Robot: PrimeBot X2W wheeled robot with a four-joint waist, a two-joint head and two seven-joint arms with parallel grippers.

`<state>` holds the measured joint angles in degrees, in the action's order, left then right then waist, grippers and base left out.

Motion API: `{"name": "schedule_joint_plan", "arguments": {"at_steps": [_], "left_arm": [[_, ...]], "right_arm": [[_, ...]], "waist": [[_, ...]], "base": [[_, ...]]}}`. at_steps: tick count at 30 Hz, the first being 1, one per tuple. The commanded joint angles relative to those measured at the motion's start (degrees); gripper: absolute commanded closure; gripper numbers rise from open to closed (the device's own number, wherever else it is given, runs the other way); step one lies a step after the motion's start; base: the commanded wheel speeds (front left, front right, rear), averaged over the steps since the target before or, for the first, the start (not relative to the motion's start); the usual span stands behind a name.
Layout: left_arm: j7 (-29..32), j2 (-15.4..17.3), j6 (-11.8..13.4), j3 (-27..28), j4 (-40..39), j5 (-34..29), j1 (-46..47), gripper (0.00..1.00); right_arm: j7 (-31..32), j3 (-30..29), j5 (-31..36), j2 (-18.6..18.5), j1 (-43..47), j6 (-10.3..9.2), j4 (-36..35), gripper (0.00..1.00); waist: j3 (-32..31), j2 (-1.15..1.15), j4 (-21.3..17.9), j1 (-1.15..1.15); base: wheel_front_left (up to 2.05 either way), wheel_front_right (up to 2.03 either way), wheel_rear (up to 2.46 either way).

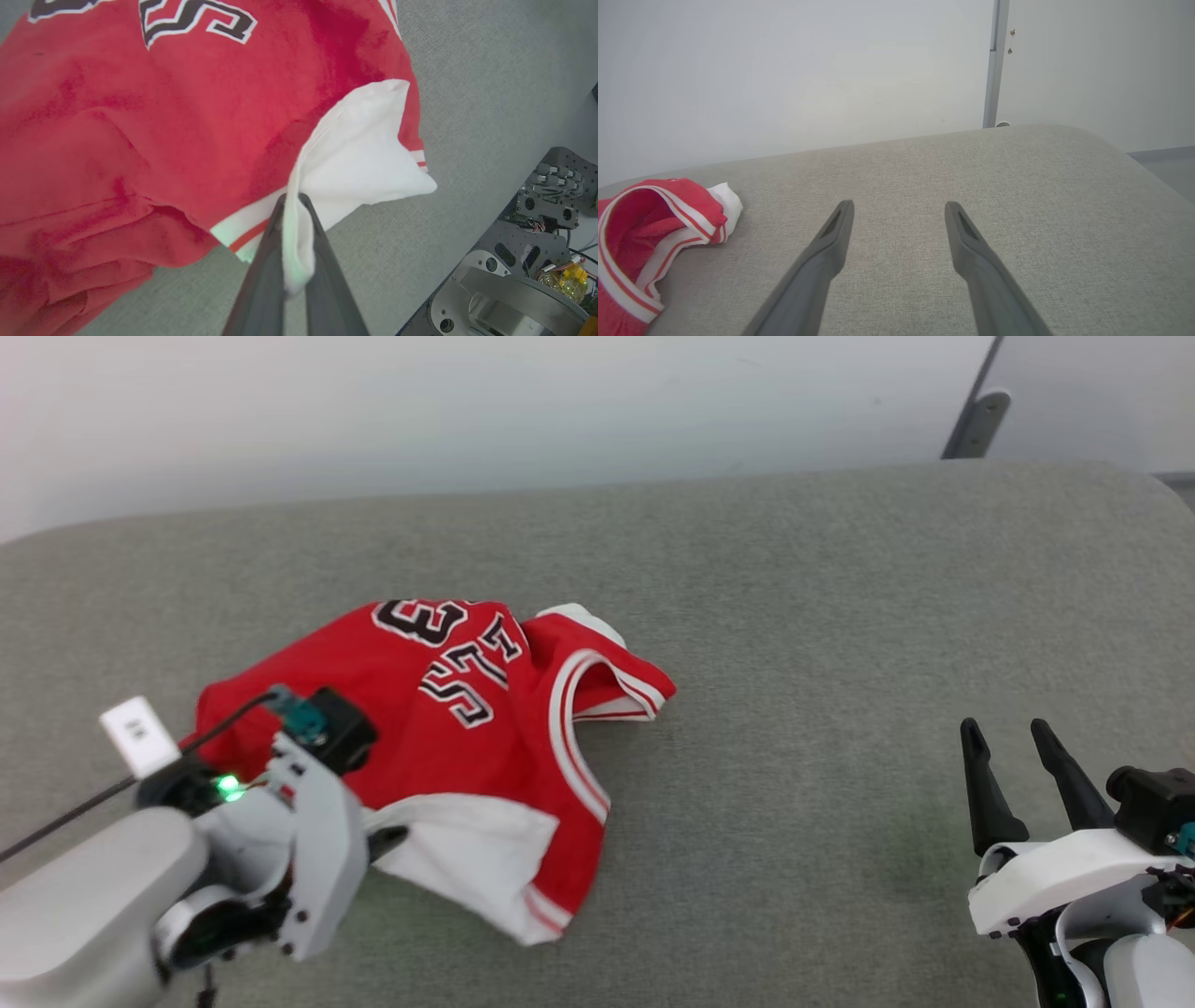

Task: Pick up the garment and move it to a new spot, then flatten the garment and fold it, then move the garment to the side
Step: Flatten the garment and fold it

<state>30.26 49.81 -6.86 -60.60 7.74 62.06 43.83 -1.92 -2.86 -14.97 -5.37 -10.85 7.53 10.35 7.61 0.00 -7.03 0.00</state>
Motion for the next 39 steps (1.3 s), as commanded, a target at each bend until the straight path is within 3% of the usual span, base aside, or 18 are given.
{"name": "schedule_joint_plan", "arguments": {"at_steps": [1, 7, 12, 16, 22, 23, 24, 25, 26, 27, 39], "left_arm": [[-0.2, 1.4, 0.6, 0.3, -0.9, 0.4, -1.2, 1.00], [-1.5, 8.0, 2.9, 1.0, -3.1, 0.3, -4.4, 1.00], [-3.1, 10.9, 2.7, 0.7, -0.2, 0.9, -7.0, 1.00], [-4.2, 10.6, 1.9, -0.2, 4.7, 1.5, -8.9, 1.00], [-6.8, 6.7, 0.8, -0.7, 13.8, 3.2, -10.5, 1.00], [-7.1, 6.2, 0.7, -0.7, 14.7, 3.5, -10.6, 0.96], [-7.3, 5.7, 0.5, -0.8, 15.5, 3.6, -10.6, 0.84], [-7.9, 5.2, 0.3, -0.6, 16.3, 3.9, -10.5, 0.55], [-8.5, 4.6, 0.4, -0.3, 16.8, 4.3, -10.5, 0.13], [-9.0, 4.0, 0.3, -0.3, 17.3, 4.3, -10.4, 0.00], [-16.1, 1.7, 2.2, 1.7, 14.5, 2.1, -9.0, 0.00]], "right_arm": [[0.2, 0.0, -0.1, -0.1, 0.8, -0.08, -0.1, 0.00], [0.7, -0.1, 0.1, -0.4, 1.2, -0.08, -0.5, 0.00], [1.2, 0.1, 0.2, -0.4, 2.0, -0.08, -0.8, 0.00], [1.8, 0.8, -0.2, -0.2, 2.3, -0.08, -0.8, 0.00], [2.4, 2.3, -0.7, -0.7, 3.2, -0.08, -0.9, 0.00], [2.7, 2.6, -0.8, -0.8, 3.3, -0.08, -0.8, 0.00], [2.8, 2.8, -1.0, -0.9, 3.2, -0.08, -0.8, 0.00], [2.9, 3.1, -1.2, -1.1, 3.2, -0.08, -0.7, 0.00], [2.9, 3.4, -1.3, -1.3, 3.2, -0.08, -0.6, 0.00], [3.2, 3.7, -1.5, -1.6, 3.3, -0.08, -0.5, 0.00], [4.5, 5.7, -3.1, -4.3, 2.2, -0.08, -0.1, 0.00]], "waist": [[-1.0, 0.00, 1.3, 0.00], [-1.9, 0.00, 3.0, 0.00], [-2.9, 0.00, 3.9, 0.00], [-3.6, 0.00, 4.0, 0.00], [-4.5, 0.00, 4.0, 0.00], [-4.6, 0.00, 4.0, 0.00], [-4.7, 0.00, 4.1, 0.00], [-4.9, 0.00, 4.1, 0.00], [-5.0, 0.00, 4.3, 0.00], [-5.2, 0.00, 4.5, 0.00], [-6.7, 0.00, 9.2, 0.00]], "base": [[0.00, 0.00, 0.00], [0.00, 0.00, 0.00], [0.00, 0.00, 0.00], [0.00, 0.00, 0.00], [0.00, 0.00, 0.00], [0.00, 0.00, 0.00], [0.00, 0.00, 0.00], [0.00, 0.00, 0.00], [0.00, 0.00, 0.00], [0.00, 0.00, 0.00], [0.00, 0.00, 0.00]]}}
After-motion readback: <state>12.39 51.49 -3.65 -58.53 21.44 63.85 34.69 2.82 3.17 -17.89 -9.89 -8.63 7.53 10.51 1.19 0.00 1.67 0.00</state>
